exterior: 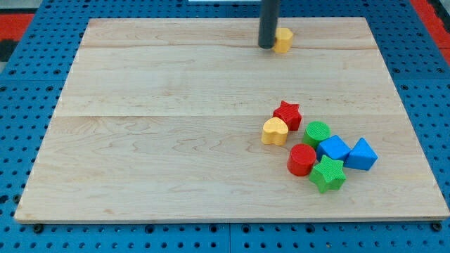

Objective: Separate red star from the yellow heart

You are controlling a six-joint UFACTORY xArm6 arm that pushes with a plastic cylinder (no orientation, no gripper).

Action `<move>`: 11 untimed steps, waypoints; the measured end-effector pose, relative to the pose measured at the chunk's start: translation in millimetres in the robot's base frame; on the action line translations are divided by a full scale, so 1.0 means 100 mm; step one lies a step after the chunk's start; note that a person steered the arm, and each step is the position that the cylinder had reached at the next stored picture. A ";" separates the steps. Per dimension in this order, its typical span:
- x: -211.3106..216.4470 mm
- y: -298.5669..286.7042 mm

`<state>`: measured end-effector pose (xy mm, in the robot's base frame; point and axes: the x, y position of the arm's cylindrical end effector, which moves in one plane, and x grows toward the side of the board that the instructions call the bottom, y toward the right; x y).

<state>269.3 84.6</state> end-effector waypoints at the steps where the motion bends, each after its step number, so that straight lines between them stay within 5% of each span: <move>1: 0.05 0.13; 2: -0.04 0.67; 4: 1.05 0.87; 6: 1.69 0.64; 7: 1.83 0.04; 11: 2.29 -0.27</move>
